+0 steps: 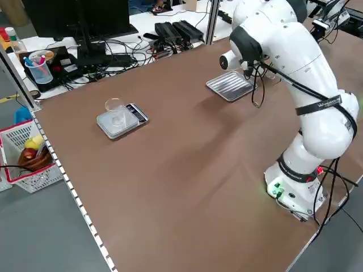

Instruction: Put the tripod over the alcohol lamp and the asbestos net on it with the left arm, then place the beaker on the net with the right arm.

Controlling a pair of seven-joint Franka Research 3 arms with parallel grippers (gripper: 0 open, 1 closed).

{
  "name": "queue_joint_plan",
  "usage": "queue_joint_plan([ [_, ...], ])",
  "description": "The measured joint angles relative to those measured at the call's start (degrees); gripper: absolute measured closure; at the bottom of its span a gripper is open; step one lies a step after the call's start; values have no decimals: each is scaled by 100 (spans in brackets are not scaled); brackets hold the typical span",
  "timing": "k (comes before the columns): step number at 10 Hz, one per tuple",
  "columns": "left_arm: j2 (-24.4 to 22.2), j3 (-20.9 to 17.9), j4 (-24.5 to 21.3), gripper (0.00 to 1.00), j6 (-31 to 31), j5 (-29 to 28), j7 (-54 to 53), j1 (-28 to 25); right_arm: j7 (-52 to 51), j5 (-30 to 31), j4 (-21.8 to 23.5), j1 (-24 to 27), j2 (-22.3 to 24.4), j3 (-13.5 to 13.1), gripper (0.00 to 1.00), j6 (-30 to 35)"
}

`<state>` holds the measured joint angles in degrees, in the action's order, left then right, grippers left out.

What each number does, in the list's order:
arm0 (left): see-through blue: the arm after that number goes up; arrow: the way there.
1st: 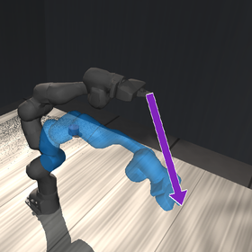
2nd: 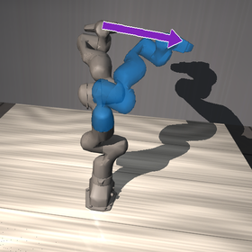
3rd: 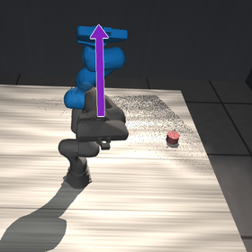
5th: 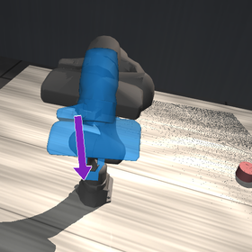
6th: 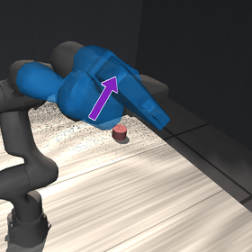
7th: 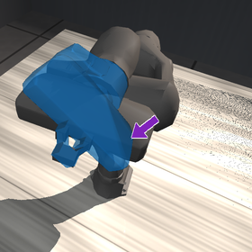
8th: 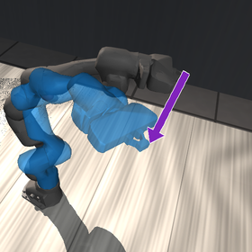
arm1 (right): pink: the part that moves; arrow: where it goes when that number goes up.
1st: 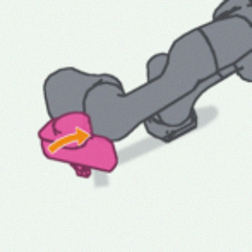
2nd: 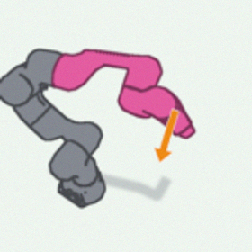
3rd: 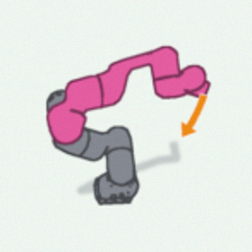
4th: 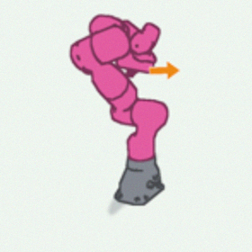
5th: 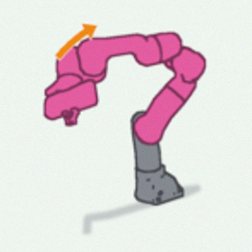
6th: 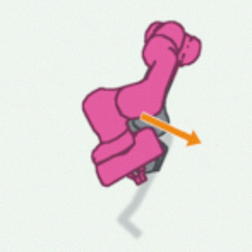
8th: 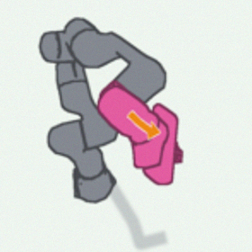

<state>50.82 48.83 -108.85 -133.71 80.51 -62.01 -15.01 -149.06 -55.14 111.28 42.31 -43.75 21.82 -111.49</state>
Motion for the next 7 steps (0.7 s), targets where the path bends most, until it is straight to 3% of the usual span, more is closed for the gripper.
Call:
queue_joint_plan([
  [7, 42, -169, -2, 96, -27, 1, -153, 180, 4, 0, -24, -7, 0, 6, 41, 0],
])
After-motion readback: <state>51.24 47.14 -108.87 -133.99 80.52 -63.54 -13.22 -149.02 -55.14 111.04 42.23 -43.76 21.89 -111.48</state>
